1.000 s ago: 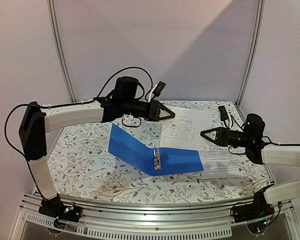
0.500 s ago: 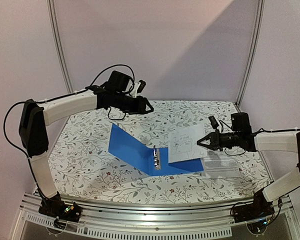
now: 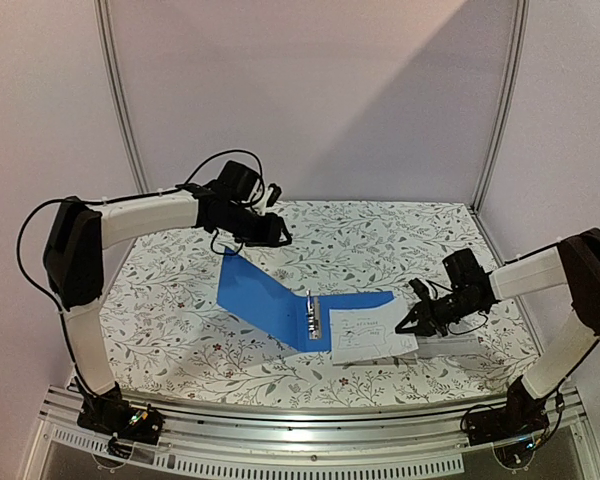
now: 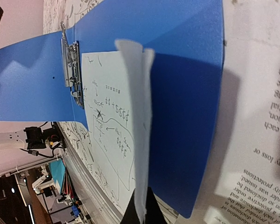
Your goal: Put the files into the folder
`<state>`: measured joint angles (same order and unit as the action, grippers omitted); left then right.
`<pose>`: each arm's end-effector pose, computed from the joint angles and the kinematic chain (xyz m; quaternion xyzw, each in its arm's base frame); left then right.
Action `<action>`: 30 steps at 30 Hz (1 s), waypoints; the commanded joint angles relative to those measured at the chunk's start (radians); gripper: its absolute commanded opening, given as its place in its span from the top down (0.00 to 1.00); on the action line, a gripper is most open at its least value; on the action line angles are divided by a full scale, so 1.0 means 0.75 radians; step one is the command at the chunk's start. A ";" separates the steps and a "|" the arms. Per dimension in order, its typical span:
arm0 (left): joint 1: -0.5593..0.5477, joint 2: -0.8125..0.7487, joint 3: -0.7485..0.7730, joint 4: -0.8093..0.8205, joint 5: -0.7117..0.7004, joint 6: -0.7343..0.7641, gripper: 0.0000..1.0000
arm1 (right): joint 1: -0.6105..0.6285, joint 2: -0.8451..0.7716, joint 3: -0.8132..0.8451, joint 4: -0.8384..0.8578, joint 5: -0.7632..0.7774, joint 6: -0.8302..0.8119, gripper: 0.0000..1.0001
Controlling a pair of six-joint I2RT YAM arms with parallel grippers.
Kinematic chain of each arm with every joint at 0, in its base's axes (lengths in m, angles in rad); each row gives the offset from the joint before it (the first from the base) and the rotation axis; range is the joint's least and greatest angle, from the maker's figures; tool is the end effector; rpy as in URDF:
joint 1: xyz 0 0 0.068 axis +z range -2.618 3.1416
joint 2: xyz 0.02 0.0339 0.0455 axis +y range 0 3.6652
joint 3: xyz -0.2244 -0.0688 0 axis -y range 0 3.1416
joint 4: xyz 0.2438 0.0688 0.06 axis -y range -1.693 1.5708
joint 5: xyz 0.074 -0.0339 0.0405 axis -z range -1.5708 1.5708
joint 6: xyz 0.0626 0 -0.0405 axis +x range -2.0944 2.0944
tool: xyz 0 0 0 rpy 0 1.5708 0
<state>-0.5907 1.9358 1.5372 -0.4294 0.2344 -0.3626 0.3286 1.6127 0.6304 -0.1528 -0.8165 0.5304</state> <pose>0.3568 -0.2567 0.1844 0.1475 0.9146 -0.2622 0.2703 0.2351 0.1284 0.0623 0.0049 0.9002 0.4350 0.0189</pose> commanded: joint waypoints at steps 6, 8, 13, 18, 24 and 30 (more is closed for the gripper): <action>0.039 -0.061 -0.070 0.087 -0.027 0.034 0.51 | 0.096 0.087 0.090 0.035 0.031 -0.114 1.00; 0.042 -0.062 -0.074 0.090 -0.024 0.033 0.51 | 0.103 0.096 0.093 0.040 0.032 -0.110 1.00; 0.047 -0.064 -0.080 0.096 -0.020 0.032 0.51 | 0.104 0.098 0.098 0.051 0.039 -0.108 1.00; 0.049 -0.063 -0.084 0.101 -0.015 0.029 0.51 | 0.104 0.098 0.101 0.086 0.021 -0.093 1.00; 0.051 -0.057 -0.084 0.101 -0.001 0.025 0.51 | 0.103 0.121 0.118 0.190 -0.021 0.004 1.00; 0.052 -0.052 -0.084 0.100 0.008 0.023 0.51 | 0.104 0.172 0.176 0.186 -0.012 0.041 1.00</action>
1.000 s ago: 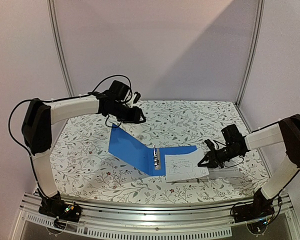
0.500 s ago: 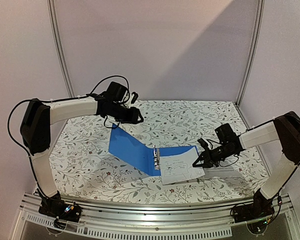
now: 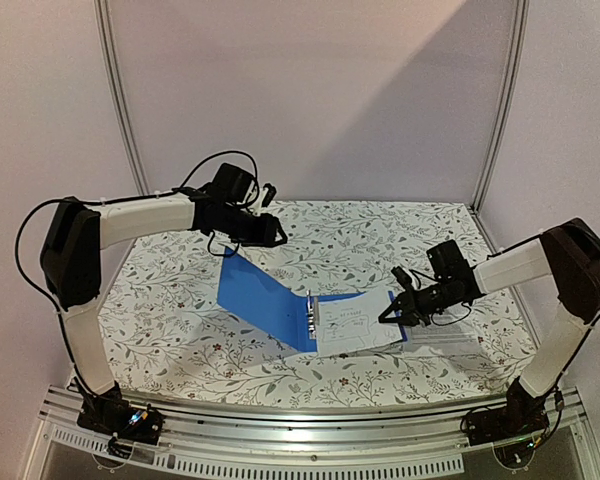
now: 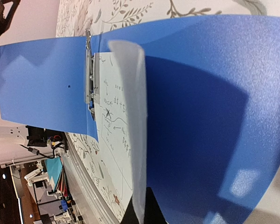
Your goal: Put the files into the folder
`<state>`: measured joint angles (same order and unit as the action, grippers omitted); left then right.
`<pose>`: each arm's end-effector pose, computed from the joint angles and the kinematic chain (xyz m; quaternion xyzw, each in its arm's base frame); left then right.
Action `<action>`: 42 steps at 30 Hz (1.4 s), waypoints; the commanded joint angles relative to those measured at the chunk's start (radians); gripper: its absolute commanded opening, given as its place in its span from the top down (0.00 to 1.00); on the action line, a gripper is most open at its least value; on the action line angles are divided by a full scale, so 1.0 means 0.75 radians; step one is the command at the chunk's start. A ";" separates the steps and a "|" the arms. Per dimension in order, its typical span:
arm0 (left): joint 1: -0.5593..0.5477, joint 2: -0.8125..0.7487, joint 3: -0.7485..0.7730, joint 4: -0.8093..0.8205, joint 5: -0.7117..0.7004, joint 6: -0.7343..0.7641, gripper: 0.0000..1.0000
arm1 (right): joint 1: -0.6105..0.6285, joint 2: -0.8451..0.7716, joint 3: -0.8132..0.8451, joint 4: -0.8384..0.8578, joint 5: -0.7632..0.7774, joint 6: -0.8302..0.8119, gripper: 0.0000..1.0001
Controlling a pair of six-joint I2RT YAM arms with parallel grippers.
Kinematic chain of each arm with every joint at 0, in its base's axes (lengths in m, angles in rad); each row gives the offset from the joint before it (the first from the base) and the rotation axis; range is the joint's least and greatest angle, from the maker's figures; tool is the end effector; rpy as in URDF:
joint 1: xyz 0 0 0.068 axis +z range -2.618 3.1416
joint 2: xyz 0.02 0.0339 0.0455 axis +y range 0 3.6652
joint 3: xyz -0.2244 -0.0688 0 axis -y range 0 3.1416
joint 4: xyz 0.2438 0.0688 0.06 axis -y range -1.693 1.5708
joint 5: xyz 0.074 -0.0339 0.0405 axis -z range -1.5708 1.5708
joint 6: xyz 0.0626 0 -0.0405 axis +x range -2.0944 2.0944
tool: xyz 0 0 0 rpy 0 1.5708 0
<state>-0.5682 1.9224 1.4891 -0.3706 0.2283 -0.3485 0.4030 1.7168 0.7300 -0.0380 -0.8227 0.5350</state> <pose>0.3611 -0.2473 0.1791 0.1434 0.9111 -0.2592 0.2866 0.2558 0.1589 0.0656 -0.0494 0.8878 0.4552 0.0464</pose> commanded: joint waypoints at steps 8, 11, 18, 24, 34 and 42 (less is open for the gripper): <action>0.023 -0.024 -0.022 0.023 0.033 -0.001 0.51 | 0.004 0.075 0.065 0.032 0.022 0.049 1.00; 0.023 -0.019 -0.020 0.022 0.036 0.000 0.51 | 0.005 0.086 0.078 0.030 0.025 0.042 1.00; 0.023 -0.014 -0.021 0.021 0.042 0.000 0.51 | 0.005 0.114 0.109 -0.009 0.056 0.006 1.00; 0.023 -0.007 -0.020 0.022 0.057 -0.004 0.51 | 0.003 0.129 0.125 -0.035 0.068 -0.025 1.00; 0.024 -0.001 -0.020 0.021 0.066 -0.005 0.51 | 0.003 0.140 0.139 -0.050 0.084 -0.044 0.99; 0.025 0.010 -0.020 0.018 0.069 -0.006 0.51 | 0.003 0.147 0.140 -0.037 0.058 -0.034 0.97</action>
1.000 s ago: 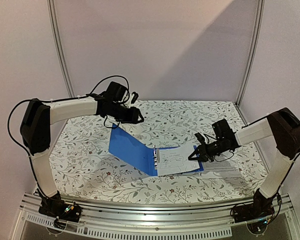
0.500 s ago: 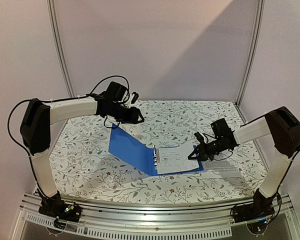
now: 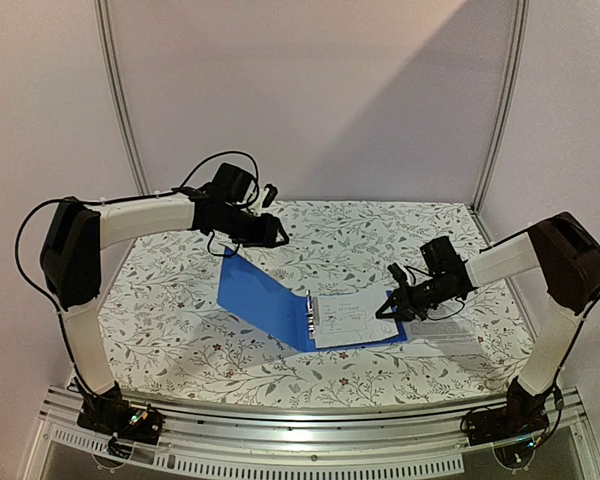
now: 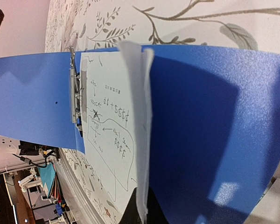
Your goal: Put the files into the folder
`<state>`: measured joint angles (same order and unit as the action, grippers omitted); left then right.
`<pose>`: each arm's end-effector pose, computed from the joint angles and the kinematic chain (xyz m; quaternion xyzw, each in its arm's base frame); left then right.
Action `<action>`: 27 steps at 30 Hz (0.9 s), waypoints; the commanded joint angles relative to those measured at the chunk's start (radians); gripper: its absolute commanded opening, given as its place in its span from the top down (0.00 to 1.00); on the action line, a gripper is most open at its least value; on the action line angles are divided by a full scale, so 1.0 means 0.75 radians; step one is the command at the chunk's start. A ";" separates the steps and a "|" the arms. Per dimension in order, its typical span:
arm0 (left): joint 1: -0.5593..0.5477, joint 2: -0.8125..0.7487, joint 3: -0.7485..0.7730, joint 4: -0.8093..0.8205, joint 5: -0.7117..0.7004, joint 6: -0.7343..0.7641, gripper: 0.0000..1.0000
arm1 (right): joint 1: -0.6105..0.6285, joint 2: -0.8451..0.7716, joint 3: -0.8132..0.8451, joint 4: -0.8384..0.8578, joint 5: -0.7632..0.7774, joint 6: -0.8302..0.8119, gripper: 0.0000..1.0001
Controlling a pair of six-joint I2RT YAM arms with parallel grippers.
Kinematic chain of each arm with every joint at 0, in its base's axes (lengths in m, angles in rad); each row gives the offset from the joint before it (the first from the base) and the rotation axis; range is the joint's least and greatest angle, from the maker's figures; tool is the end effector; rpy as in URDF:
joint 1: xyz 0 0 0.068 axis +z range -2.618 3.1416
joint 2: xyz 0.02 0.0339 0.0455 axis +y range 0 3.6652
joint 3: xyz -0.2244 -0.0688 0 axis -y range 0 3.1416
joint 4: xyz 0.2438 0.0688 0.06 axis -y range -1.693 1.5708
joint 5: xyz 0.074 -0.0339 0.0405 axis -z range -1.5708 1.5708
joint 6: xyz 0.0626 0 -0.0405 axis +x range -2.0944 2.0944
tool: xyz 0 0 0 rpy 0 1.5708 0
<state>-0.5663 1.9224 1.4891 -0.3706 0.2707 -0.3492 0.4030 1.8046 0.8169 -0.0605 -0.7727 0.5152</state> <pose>0.3598 -0.2486 0.1795 0.1497 0.9080 -0.2761 0.2772 0.2732 0.1640 0.0584 -0.0470 0.8989 0.4324 0.0532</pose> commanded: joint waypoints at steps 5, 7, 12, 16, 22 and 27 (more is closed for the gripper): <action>0.023 0.016 -0.020 0.019 0.017 -0.005 0.51 | 0.004 0.033 0.025 -0.010 -0.005 -0.018 0.97; 0.023 0.018 -0.020 0.018 0.018 -0.005 0.51 | 0.003 0.034 0.029 -0.007 -0.006 -0.016 0.97; 0.022 0.021 -0.018 0.017 0.026 -0.008 0.51 | 0.004 0.039 0.034 -0.006 -0.009 -0.010 0.96; 0.022 0.023 -0.018 0.016 0.032 -0.009 0.51 | 0.005 0.046 0.032 0.002 -0.017 0.005 0.95; 0.021 0.025 -0.018 0.014 0.036 -0.009 0.50 | 0.003 0.042 0.036 -0.015 -0.014 0.003 0.91; 0.021 0.028 -0.016 0.011 0.035 -0.010 0.50 | 0.004 0.027 0.076 -0.110 0.049 -0.030 0.86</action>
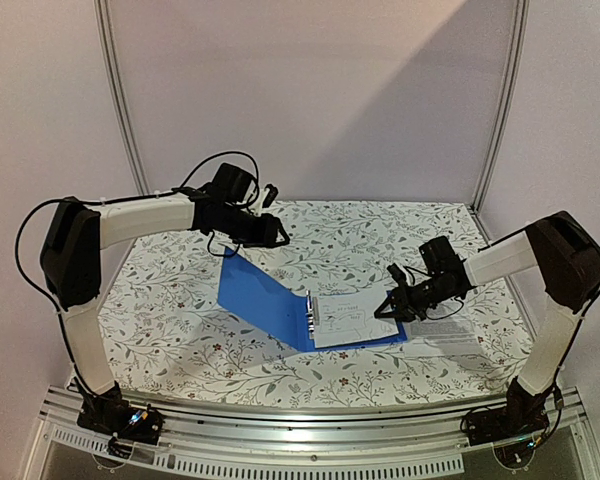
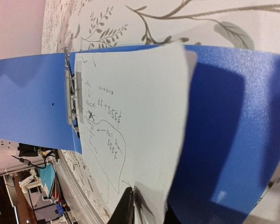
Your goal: Put the files into the folder
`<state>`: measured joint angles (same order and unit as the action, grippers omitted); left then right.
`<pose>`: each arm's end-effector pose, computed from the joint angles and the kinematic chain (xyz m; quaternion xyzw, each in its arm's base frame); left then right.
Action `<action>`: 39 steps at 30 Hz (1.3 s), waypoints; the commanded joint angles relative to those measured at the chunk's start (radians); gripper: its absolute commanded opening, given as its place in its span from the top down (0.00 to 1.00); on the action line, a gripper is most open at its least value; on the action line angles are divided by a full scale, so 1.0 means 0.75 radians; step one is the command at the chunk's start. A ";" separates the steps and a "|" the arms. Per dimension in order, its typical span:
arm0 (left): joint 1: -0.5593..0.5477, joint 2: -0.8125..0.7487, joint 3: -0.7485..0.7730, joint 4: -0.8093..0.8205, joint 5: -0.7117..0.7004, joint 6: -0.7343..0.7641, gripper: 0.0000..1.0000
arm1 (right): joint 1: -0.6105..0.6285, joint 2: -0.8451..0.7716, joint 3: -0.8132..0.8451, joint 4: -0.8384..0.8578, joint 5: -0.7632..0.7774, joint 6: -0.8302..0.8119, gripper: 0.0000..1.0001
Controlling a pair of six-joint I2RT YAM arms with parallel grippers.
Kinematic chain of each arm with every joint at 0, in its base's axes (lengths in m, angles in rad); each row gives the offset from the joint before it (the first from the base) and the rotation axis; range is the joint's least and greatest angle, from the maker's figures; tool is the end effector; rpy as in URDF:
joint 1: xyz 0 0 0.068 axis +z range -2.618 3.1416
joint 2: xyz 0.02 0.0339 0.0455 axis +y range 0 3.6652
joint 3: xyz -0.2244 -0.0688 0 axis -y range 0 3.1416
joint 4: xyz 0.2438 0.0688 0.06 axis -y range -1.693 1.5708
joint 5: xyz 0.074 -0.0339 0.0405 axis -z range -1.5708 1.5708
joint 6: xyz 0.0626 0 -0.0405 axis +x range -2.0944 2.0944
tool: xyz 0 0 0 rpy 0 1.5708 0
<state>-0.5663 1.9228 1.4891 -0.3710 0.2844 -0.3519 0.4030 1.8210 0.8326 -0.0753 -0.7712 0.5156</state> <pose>0.3592 -0.2492 0.1795 0.1509 0.9072 -0.2818 0.2734 0.2750 0.1647 0.0564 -0.0437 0.9008 0.4294 0.0469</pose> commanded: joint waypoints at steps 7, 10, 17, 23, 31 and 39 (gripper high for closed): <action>0.022 0.029 -0.012 0.008 0.016 -0.003 0.50 | 0.019 -0.034 0.160 -0.338 0.212 -0.105 0.60; 0.023 0.029 -0.012 0.006 0.014 -0.001 0.50 | 0.034 -0.038 0.206 -0.446 0.266 -0.139 0.47; 0.021 0.028 -0.010 0.004 0.015 0.000 0.50 | 0.045 -0.056 0.224 -0.536 0.294 -0.155 0.35; 0.022 0.027 -0.010 0.004 0.018 -0.001 0.50 | 0.065 -0.070 0.245 -0.552 0.288 -0.149 0.35; 0.021 0.024 -0.010 0.003 0.020 -0.001 0.50 | 0.076 -0.064 0.268 -0.565 0.285 -0.152 0.35; 0.023 0.021 -0.006 -0.003 0.001 0.001 0.50 | 0.075 -0.074 0.341 -0.735 0.481 -0.174 0.32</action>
<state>-0.5663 1.9232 1.4891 -0.3714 0.2878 -0.3519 0.4519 1.7935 1.0473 -0.5365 -0.5201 0.4042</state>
